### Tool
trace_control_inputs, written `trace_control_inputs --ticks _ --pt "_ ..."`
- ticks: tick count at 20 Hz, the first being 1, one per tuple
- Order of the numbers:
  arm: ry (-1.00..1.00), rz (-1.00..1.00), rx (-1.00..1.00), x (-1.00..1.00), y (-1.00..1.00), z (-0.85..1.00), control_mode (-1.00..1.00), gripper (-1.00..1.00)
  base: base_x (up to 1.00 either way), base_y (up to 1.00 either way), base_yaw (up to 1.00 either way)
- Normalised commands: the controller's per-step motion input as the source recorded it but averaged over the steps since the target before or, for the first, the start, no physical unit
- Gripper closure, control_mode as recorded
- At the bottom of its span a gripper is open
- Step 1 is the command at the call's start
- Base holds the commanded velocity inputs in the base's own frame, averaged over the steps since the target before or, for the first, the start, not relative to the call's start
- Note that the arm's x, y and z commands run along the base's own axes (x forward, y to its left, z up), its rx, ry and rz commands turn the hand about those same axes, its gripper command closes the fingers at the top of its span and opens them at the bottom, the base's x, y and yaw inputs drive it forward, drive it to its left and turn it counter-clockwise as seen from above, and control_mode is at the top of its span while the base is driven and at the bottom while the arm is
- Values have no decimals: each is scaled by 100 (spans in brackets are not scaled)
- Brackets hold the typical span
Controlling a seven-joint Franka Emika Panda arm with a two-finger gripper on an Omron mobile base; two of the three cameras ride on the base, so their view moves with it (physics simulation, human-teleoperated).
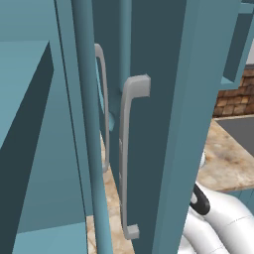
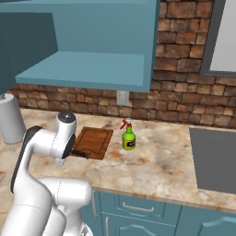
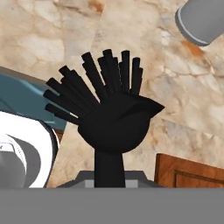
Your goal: Grab the spray bottle from the cabinet, then place it next to the cutting board for sanitizing. Then grab the dish brush from the countertop next to the sink and place it next to the cutting board.
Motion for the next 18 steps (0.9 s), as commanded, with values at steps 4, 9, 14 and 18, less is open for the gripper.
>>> trace_control_inputs --ticks 4,9,14,18 --pt "0 0 0 0 -2 -44 -100 100 0 0 0" --pt "3 0 0 0 -5 -53 -100 100 0 0 0" --pt "0 0 0 8 -1 -46 -100 100 0 0 0" --pt "0 0 0 -1 -15 -50 -100 100 0 0 0"
